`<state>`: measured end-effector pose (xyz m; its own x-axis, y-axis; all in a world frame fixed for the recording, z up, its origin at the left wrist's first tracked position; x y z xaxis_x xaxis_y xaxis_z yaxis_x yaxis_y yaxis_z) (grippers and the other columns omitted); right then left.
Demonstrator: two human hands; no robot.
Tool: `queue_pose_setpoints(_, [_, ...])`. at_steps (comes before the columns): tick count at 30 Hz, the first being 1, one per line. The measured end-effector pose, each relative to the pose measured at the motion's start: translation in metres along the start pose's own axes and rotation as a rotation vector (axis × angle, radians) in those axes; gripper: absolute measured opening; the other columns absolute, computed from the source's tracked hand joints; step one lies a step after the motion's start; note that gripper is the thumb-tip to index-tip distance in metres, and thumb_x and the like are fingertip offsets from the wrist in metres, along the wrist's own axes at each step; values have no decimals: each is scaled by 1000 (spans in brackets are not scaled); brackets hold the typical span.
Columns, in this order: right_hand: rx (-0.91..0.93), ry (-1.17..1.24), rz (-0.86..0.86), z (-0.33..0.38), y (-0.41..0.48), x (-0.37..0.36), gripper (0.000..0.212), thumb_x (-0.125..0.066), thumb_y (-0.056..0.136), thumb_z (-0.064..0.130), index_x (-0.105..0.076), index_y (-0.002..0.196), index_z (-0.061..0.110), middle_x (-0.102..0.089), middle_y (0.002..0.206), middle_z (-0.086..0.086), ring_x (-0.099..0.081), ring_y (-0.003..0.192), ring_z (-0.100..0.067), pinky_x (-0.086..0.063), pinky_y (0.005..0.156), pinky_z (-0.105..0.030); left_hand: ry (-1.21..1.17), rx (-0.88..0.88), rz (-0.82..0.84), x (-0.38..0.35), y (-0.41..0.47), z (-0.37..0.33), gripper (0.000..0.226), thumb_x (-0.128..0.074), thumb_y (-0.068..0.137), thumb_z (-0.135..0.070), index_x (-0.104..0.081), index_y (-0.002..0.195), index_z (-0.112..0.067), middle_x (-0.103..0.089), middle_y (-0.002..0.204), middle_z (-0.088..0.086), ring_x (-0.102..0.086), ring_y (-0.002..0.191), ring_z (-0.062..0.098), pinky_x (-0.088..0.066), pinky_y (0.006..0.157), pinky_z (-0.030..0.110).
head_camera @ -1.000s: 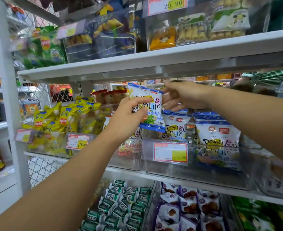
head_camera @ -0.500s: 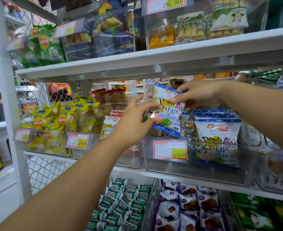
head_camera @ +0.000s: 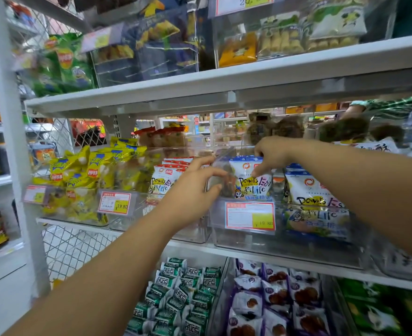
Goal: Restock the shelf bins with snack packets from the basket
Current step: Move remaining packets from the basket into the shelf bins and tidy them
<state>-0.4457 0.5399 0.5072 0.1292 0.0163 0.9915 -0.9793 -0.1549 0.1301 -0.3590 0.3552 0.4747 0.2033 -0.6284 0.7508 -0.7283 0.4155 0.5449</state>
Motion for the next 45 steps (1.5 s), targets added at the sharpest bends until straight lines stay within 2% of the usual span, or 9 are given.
queue_pose_setpoints(6, [-28, -245, -36, 4, 0, -9, 45, -74, 76, 56, -41, 74, 25, -50, 76, 4, -53, 77, -22, -47, 69, -36, -6, 12, 2, 1, 0, 0, 26, -55, 97, -25, -63, 120, -33, -30, 153, -10, -44, 130, 15, -37, 108, 33])
queue_pose_setpoints(10, [-27, -220, -22, 0, -4, -6, 56, -71, 76, 61, -54, 113, 21, -57, 104, 1, -54, 90, -21, -49, 77, -37, -13, 8, -6, 0, 0, 1, 24, -54, 97, -25, -64, 118, -34, -31, 152, -11, -44, 130, 15, -37, 106, 32])
queue_pose_setpoints(13, [-40, -191, -53, -1, -5, -2, 62, -69, 77, 63, -56, 121, 22, -60, 117, 0, -55, 97, -22, -49, 80, -38, -12, 9, -5, -1, 0, 2, 24, -53, 98, -25, -65, 117, -33, -31, 152, -10, -45, 129, 15, -38, 105, 31])
queue_pose_setpoints(18, [-20, -192, -231, 12, -22, 21, 46, -66, 81, 58, -57, 111, 24, -57, 89, 6, -55, 87, -20, -43, 76, -36, 110, 22, 19, -2, 3, -3, 26, -48, 99, -26, -63, 120, -32, -25, 157, -9, -55, 118, 29, -41, 101, 33])
queue_pose_setpoints(22, [38, -96, -352, 43, -59, 38, 22, -64, 85, 45, -57, 95, 26, -62, 93, 4, -57, 84, -21, -48, 70, -34, 128, -17, -10, 2, -4, -6, 26, -53, 96, -26, -63, 118, -34, -28, 156, -4, -41, 137, 23, -39, 108, 45])
queue_pose_setpoints(29, [214, 206, -537, 129, -167, 23, 13, -65, 84, 35, -68, 94, 27, -60, 75, 16, -63, 83, -14, -53, 77, -34, 44, -142, -151, 26, -103, -24, 29, -51, 87, -21, -69, 110, -22, -56, 123, -1, -57, 111, 21, -47, 94, 42])
queue_pose_setpoints(33, [306, 361, -387, 179, -226, -53, 12, -67, 88, 30, -69, 95, 19, -59, 74, 17, -63, 75, -8, -51, 72, -28, 43, -77, 22, 1, -199, 0, 24, -50, 96, -24, -65, 114, -26, -62, 115, -6, -61, 98, 15, -51, 86, 40])
queue_pose_setpoints(39, [326, 449, 128, 242, -282, -267, 19, -67, 86, 42, -65, 101, 31, -53, 71, 25, -58, 72, -2, -53, 70, -30, 0, 291, 269, -89, -369, 89, 24, -54, 95, -18, -66, 115, -23, -66, 112, -5, -61, 100, 13, -47, 86, 26])
queue_pose_setpoints(45, [264, 314, 775, 255, -332, -468, 16, -57, 93, 44, -58, 105, 34, -64, 94, -6, -56, 71, -17, -52, 66, -39, -9, 637, 725, -188, -498, 148, 30, -46, 101, -32, -59, 128, -25, -61, 127, -1, -61, 99, 15, -53, 85, 34])
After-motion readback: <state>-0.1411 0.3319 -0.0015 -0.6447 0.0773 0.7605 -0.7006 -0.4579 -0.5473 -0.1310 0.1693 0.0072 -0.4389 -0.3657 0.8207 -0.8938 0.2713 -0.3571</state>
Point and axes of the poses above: each hand's wrist, its own y-axis towards the middle knuckle, its own x-axis out of the back of the hand, z = x × y, the point moved 9 cm from there along y, towards the middle knuckle
